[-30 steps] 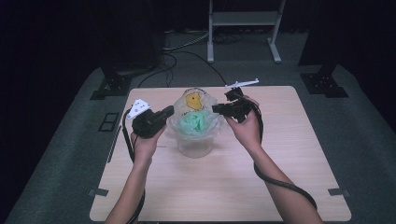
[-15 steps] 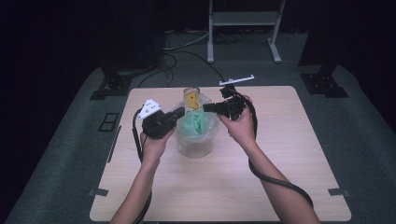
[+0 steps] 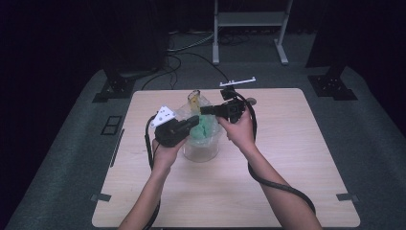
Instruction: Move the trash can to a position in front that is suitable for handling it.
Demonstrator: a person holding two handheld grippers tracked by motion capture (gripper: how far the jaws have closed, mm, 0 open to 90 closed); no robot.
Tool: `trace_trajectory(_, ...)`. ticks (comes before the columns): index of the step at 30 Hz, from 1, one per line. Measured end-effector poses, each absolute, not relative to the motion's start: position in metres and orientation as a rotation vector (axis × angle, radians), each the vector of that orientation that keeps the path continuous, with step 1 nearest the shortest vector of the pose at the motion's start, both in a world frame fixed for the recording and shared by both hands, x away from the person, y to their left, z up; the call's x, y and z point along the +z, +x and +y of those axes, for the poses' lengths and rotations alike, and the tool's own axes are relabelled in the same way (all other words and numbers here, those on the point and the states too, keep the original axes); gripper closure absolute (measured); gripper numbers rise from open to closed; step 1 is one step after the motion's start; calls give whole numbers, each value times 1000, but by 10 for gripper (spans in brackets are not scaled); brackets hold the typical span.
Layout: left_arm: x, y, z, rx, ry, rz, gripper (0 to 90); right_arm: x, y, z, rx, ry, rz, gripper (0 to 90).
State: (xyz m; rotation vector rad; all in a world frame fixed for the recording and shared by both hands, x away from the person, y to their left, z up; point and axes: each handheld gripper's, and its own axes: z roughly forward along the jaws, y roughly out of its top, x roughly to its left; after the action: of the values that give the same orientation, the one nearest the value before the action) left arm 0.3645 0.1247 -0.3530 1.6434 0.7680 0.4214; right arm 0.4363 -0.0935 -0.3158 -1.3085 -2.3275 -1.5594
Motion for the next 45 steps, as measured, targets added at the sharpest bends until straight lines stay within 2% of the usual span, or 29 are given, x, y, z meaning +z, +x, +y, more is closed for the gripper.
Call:
trace_trajectory(6,-357,365,120,410,1663,762,883,-319,438,-96,-1584,-1305,-2271,827)
trace_trajectory(20,-359,364,117,404,1674,753,882,-324,440,-91,-1594,-1277,-2222,652)
trace_trajectory(27,-360,364,115,402,1680,748,880,-327,442,-91,-1603,-1270,-2184,595)
trace_trajectory(29,-360,364,114,402,1679,748,879,-327,442,-89,-1580,-1275,-2219,622)
trace_trajectory(34,-360,363,115,402,1681,744,861,-327,442,-86,-1487,-1313,-2314,848)
trace_trajectory(42,-352,355,118,420,1683,716,748,-329,442,-91,-1482,-1316,-2324,890)
trace_trajectory(45,-350,350,120,412,1671,704,648,-327,442,-93,-1491,-1313,-2321,891)
